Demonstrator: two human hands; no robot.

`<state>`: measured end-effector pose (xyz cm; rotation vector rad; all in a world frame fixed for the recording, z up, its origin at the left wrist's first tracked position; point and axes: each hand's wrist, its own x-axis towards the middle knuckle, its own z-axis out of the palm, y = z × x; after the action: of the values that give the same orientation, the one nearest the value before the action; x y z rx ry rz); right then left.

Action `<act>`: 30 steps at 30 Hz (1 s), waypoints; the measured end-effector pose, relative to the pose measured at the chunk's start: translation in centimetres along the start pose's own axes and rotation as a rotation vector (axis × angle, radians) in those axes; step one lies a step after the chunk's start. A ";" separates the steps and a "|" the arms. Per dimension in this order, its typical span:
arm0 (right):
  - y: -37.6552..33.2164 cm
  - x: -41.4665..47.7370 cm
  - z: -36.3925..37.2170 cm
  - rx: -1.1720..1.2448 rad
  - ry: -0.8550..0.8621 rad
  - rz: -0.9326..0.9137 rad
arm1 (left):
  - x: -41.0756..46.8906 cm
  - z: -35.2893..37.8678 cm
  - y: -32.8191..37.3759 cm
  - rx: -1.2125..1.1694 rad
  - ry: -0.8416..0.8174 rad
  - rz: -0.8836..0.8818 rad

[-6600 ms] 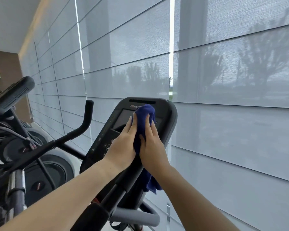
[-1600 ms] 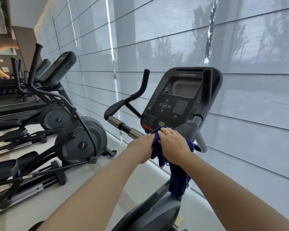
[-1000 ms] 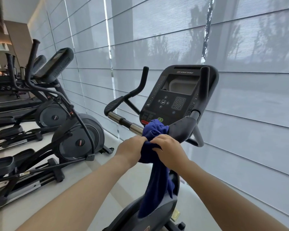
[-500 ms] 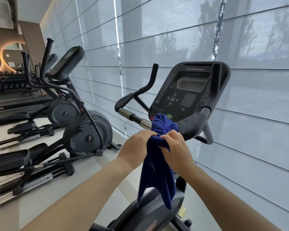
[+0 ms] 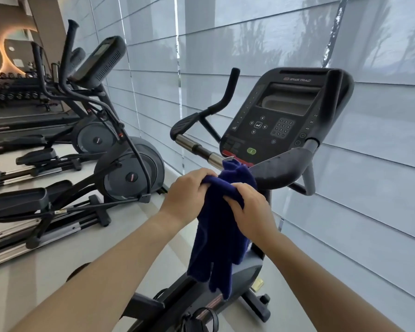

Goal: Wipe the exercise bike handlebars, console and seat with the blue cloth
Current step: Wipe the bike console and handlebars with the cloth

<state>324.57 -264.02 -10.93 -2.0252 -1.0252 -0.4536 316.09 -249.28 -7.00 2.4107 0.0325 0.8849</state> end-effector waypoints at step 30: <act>3.9 0.6 21.8 0.425 -0.194 0.509 | -1.8 -2.5 -19.6 -0.233 -0.138 -0.423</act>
<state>327.25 -247.85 -25.87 -1.8658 -0.6088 0.2175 316.45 -231.93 -16.66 2.1272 0.3530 0.4975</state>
